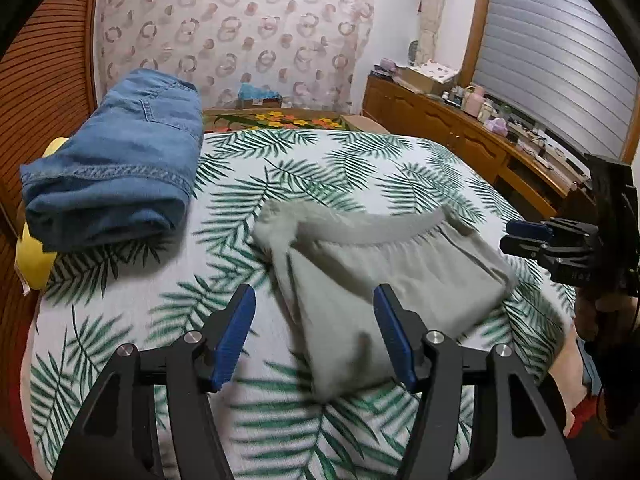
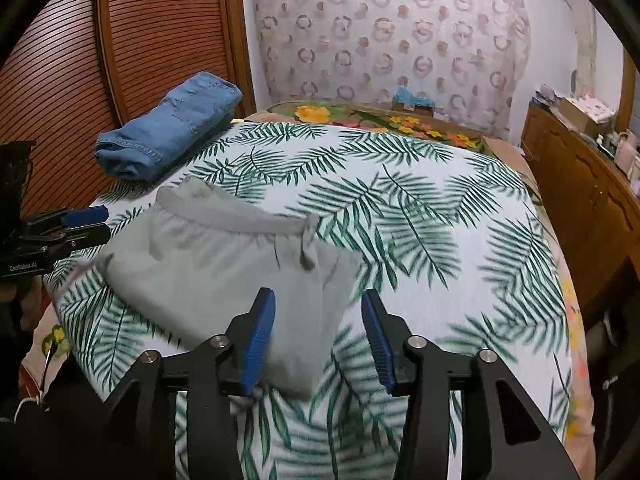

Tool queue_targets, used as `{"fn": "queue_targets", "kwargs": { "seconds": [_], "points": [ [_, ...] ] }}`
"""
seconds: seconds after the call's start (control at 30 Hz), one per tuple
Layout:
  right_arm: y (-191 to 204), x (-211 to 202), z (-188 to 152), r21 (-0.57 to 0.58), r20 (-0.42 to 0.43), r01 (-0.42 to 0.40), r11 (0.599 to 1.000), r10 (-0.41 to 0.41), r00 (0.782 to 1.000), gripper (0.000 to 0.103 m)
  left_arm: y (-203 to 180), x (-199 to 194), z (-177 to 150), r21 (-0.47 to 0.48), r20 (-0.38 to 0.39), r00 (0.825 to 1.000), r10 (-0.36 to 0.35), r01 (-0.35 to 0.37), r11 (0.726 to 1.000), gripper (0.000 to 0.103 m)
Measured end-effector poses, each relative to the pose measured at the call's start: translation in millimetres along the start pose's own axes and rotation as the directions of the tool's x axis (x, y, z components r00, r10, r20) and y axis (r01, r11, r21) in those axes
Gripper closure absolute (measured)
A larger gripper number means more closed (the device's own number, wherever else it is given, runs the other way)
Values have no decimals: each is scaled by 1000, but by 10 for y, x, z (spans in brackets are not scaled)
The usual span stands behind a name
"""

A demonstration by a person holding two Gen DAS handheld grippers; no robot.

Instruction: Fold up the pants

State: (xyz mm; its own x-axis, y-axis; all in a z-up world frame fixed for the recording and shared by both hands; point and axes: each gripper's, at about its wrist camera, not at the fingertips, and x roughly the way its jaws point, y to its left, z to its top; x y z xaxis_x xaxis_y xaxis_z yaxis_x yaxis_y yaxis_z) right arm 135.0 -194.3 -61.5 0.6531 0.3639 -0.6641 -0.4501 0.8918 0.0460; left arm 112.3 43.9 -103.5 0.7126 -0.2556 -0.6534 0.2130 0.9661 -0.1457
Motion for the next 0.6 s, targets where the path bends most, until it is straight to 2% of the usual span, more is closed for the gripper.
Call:
{"fn": "queue_targets", "kwargs": {
  "seconds": [0.1,0.2,0.37,0.5,0.53,0.6],
  "points": [
    [19,166,103,-11,-10,-7,1000,7,1000,53,7,77,94,13,8,1000,-4,4,1000,42],
    [7,375,186,-20,-34,-10,1000,9,999,53,2,190,169,23,-18,999,-45,46,999,51],
    [21,589,283,-50,-55,7,999,-10,998,53,-2,319,232,34,-40,998,-45,47,998,60],
    [21,742,268,-51,-84,-5,999,1,996,52,2,411,260,42,-63,997,-39,42,998,61],
    [25,759,259,-52,-87,-1,999,-4,996,48,4,435,267,45,-69,997,-38,41,998,61],
    [24,778,279,-47,-89,-6,999,2,996,46,15,486,285,51,-83,996,-34,38,998,61]
  ]
}}
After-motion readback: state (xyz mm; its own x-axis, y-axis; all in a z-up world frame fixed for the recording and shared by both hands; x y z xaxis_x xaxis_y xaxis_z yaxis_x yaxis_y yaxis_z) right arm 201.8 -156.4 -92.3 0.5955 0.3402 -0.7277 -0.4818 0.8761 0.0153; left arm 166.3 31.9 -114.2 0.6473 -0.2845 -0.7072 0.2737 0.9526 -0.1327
